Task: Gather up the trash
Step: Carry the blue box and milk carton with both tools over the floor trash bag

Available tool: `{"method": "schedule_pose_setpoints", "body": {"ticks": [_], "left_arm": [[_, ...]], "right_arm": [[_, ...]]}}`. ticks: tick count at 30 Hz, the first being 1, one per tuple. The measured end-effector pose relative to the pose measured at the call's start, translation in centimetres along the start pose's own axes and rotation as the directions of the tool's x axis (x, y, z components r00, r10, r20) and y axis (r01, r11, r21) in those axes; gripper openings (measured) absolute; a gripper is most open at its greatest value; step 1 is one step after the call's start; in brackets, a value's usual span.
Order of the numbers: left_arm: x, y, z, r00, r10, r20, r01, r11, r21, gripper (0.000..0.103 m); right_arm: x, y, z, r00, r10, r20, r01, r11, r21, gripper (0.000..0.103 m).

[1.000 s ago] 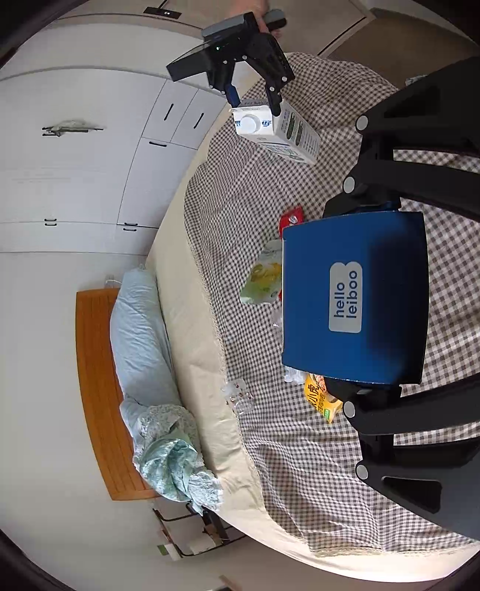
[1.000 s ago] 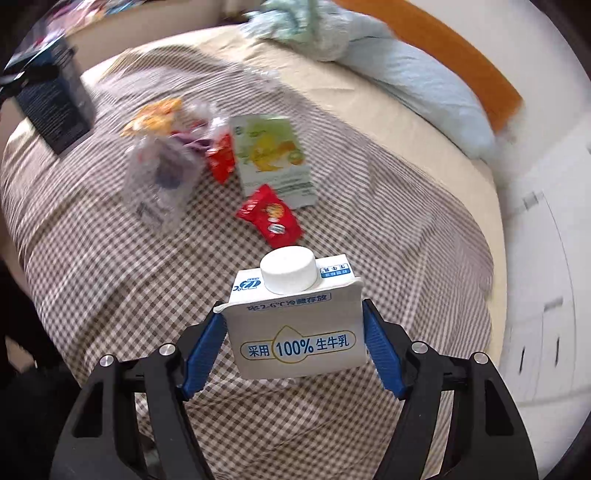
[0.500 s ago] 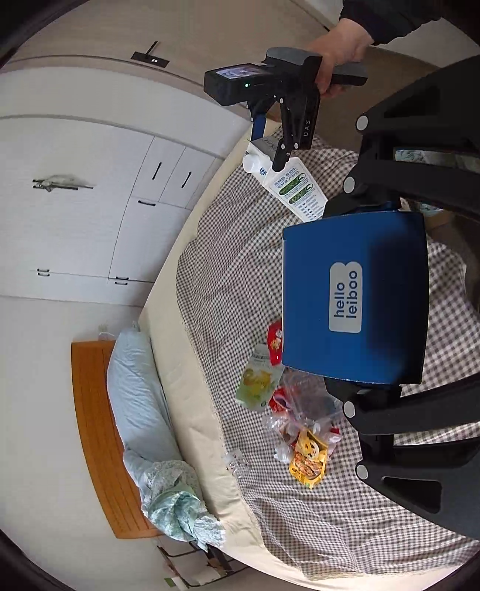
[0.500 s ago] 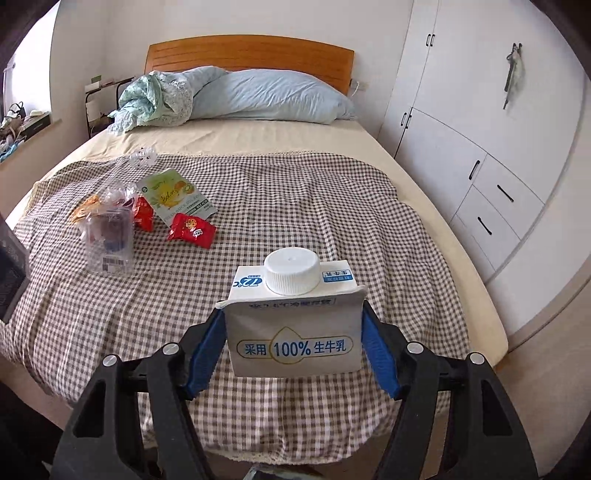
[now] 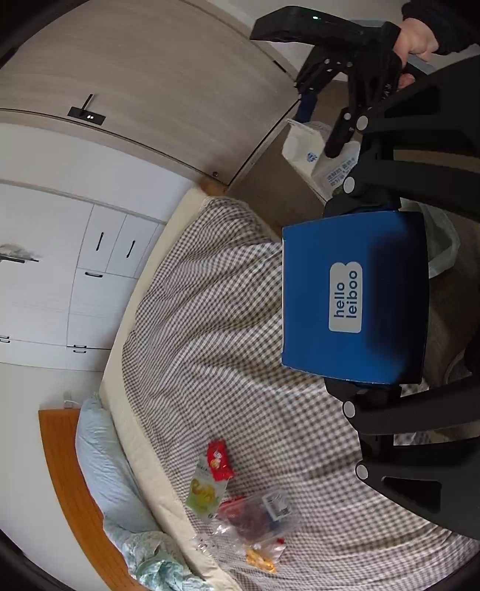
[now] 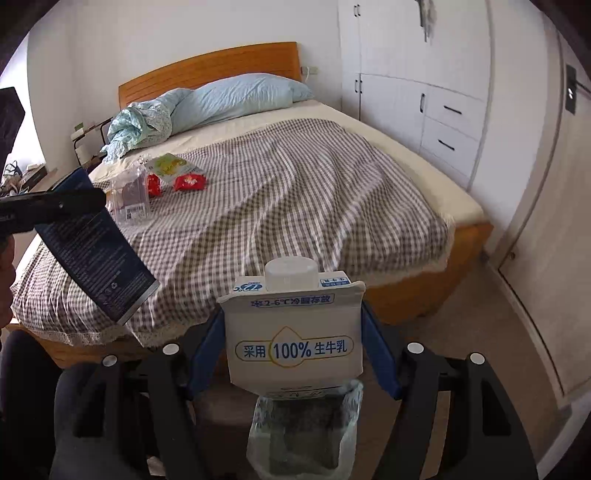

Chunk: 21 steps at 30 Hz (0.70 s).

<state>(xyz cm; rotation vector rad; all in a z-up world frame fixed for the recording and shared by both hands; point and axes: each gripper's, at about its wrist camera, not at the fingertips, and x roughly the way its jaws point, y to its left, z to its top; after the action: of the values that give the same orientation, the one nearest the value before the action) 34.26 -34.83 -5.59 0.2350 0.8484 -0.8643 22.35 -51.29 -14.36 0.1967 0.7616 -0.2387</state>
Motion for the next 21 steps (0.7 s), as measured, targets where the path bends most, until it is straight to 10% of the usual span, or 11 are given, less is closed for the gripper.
{"method": "schedule_pose_setpoints", "body": {"ticks": [13,21], "left_arm": [[12.4,-6.2,-8.9,0.967,-0.017,-0.255,0.031,0.998,0.053,0.058],[19.6,-9.5,-13.8,0.904,-0.022,-0.427,0.071,0.993,0.099,0.059]], "right_arm": [[12.6,-2.6,-20.5,0.969,-0.146,-0.198,0.174,0.975,0.135,0.067],[18.0,-5.4,-26.8,0.922,-0.171,-0.347,0.238,0.958,0.162,0.067]]}}
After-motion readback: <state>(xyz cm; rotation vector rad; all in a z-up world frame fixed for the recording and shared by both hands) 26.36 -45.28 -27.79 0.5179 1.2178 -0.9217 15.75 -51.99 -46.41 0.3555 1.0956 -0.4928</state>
